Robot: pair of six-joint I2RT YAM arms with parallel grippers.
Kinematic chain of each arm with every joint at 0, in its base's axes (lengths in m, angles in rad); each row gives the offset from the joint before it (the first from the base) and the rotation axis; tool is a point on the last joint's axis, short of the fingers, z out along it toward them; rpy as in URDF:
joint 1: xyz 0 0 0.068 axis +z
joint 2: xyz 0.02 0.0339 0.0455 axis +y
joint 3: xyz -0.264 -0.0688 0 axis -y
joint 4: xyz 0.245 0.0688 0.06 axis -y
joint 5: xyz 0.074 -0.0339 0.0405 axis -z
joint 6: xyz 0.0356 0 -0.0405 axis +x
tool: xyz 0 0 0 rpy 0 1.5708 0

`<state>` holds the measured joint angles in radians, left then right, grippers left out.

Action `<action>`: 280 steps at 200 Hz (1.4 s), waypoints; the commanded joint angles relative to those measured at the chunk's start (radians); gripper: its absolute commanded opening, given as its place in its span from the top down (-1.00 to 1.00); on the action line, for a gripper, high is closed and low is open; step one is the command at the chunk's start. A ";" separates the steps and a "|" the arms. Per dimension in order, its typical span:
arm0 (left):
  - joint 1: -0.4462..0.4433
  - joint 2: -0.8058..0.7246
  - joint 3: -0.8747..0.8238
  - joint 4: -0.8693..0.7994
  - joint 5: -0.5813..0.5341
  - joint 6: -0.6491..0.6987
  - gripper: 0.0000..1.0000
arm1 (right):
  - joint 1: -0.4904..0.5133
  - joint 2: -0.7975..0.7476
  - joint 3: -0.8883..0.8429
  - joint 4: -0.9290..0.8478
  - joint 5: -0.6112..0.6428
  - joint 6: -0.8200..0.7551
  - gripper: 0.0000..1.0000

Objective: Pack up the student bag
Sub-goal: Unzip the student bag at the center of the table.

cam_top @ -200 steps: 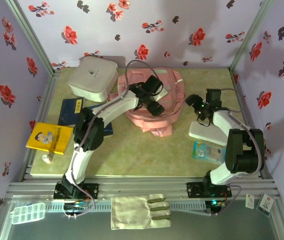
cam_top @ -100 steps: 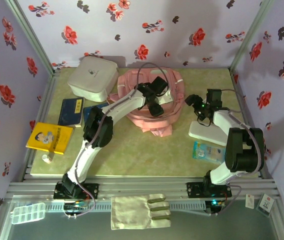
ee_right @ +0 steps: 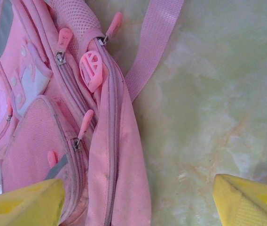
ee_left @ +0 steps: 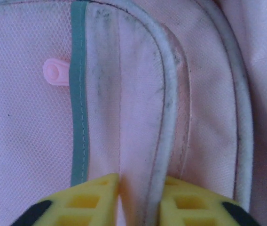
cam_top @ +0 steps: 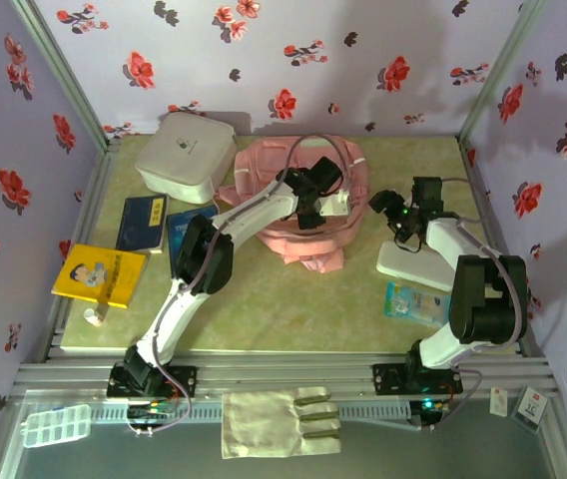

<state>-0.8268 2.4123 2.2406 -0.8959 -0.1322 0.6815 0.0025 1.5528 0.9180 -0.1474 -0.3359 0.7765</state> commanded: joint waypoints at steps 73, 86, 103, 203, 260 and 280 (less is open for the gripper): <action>0.029 -0.418 -0.415 0.480 -0.033 -0.092 0.98 | -0.002 -0.030 0.206 -0.129 0.060 -0.252 -0.65; 0.043 -0.482 -0.480 0.550 -0.007 -0.138 0.99 | -0.002 -0.020 0.212 -0.101 0.011 -0.260 -0.65; 0.069 -0.550 -0.556 0.626 0.047 -0.218 1.00 | -0.002 -0.006 0.207 -0.060 -0.044 -0.257 -0.63; 0.215 -0.766 -0.812 0.773 0.242 -0.424 1.00 | -0.002 0.176 0.198 0.189 -0.366 -0.332 -0.09; 0.265 -0.815 -0.839 0.741 0.286 -0.431 1.00 | -0.002 0.171 0.181 0.113 -0.315 -0.653 0.04; 0.268 -0.814 -0.835 0.736 0.292 -0.428 1.00 | -0.001 0.183 0.189 0.094 -0.338 -0.700 0.03</action>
<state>-0.5789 1.6569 1.3903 -0.2386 0.1619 0.2966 0.0017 1.7325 1.1091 -0.0196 -0.6369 0.2161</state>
